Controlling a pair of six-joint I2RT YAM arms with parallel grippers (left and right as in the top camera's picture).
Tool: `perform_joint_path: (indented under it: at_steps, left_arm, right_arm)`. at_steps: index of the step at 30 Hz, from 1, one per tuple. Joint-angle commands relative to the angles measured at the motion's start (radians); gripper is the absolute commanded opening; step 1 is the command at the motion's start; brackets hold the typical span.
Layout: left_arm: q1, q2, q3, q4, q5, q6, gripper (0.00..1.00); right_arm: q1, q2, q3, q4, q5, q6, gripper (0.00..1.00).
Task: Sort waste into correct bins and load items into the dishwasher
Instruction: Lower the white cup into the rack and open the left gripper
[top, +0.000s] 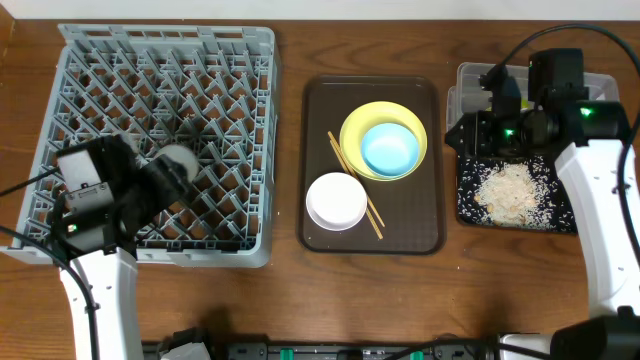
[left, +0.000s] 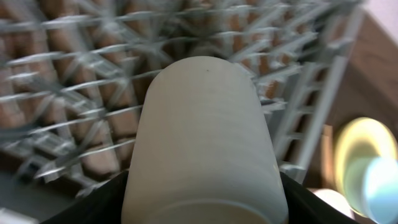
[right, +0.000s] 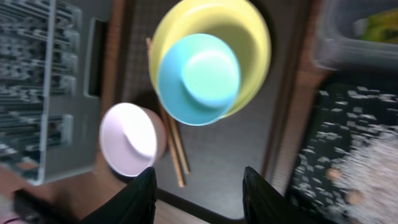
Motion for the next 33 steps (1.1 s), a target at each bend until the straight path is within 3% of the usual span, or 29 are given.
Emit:
perform_joint_path:
  at_steps: [1, 14, 19, 21, 33]
  left_arm:
    - [0.028, 0.016, 0.033, -0.032, -0.088, -0.009, 0.33]
    - [0.032, 0.161, 0.033, -0.098, -0.130, -0.046, 0.36]
    - [0.032, 0.188, 0.033, -0.093, -0.130, -0.046, 0.83]
    - [0.032, 0.185, 0.035, -0.087, -0.127, -0.046, 0.91]
    - [-0.072, 0.143, 0.171, -0.119, -0.134, -0.046, 0.90]
  right_arm:
    - [-0.008, -0.025, 0.005, -0.006, 0.072, -0.029, 0.42]
    - [-0.006, -0.025, 0.005, -0.021, 0.072, -0.029, 0.43]
    - [-0.006, -0.025, 0.005, -0.024, 0.072, -0.029, 0.43]
    - [-0.006, -0.025, 0.005, -0.027, 0.072, -0.029, 0.43]
    - [-0.006, -0.025, 0.005, -0.044, 0.072, -0.029, 0.43]
